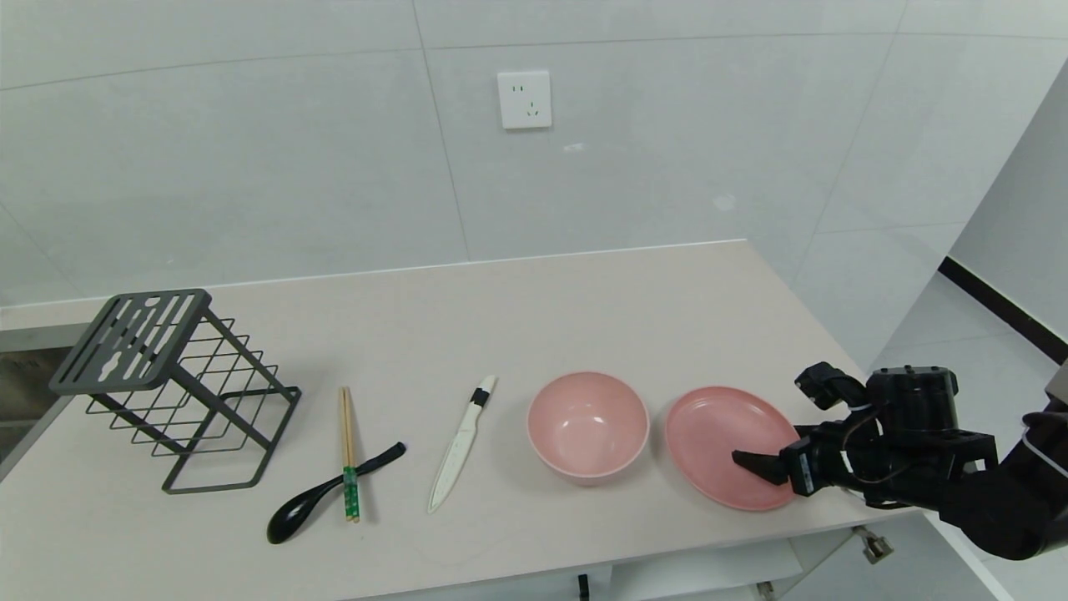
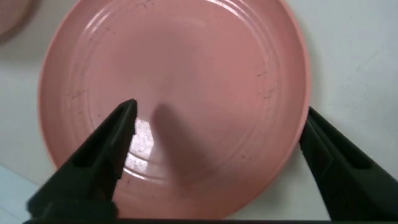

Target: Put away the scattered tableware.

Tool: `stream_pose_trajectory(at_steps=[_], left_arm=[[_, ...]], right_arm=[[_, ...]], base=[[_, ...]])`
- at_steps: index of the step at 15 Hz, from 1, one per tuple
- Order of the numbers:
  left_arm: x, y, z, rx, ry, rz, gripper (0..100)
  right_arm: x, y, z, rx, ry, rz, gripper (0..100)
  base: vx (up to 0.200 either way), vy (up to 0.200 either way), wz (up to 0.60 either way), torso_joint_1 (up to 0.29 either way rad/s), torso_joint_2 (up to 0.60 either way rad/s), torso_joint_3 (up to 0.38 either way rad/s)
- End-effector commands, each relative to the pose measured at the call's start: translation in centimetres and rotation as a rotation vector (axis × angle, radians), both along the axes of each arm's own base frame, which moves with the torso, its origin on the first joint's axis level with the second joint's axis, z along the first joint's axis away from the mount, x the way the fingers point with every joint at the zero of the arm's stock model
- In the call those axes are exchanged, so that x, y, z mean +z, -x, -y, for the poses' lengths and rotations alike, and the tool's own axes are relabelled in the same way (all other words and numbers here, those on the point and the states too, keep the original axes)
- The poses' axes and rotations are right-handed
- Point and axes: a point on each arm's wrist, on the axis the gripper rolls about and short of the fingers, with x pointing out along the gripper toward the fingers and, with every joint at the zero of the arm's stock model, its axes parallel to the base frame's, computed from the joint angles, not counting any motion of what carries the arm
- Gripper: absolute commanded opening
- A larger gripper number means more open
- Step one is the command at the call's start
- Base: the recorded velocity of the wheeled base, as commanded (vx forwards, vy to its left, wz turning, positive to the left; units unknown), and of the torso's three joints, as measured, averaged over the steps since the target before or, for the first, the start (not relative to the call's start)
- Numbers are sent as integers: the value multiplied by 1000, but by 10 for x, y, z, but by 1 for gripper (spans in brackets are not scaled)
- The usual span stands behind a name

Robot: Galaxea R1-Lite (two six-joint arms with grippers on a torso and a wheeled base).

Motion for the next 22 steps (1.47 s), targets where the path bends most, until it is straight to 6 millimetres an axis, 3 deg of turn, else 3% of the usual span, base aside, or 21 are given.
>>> stream_pose_trajectory(at_steps=[1,6,9,13,16,20,22], left_arm=[[0,0,0,1,0,-1,100],[0,0,0,1,-1,-1,100],[0,0,0,1,-4,-2,100],[0,0,0,-1,-6,-3,100],[10,0,0,-11,-16,96,100],[25,4,4,-166,-45,214,100],[38,-1,6,-264,-40,144,100]], right_arm=[[-6,-1,0,2,3,-18,0],[-7,-4,2,-18,6,-17,0],[21,0,3,-24,-14,94,0],[92,43,11,-30,-61,317,0],[105,82,17,-36,-84,362,0],[114,95,30,-84,-93,435,0],[116,99,35,-108,-98,472,0]], base=[[0,0,0,0,0,0],[0,0,0,0,0,0],[0,0,0,0,0,0],[0,0,0,0,0,0],[0,0,0,0,0,0],[0,0,0,0,0,0],[0,0,0,0,0,0]])
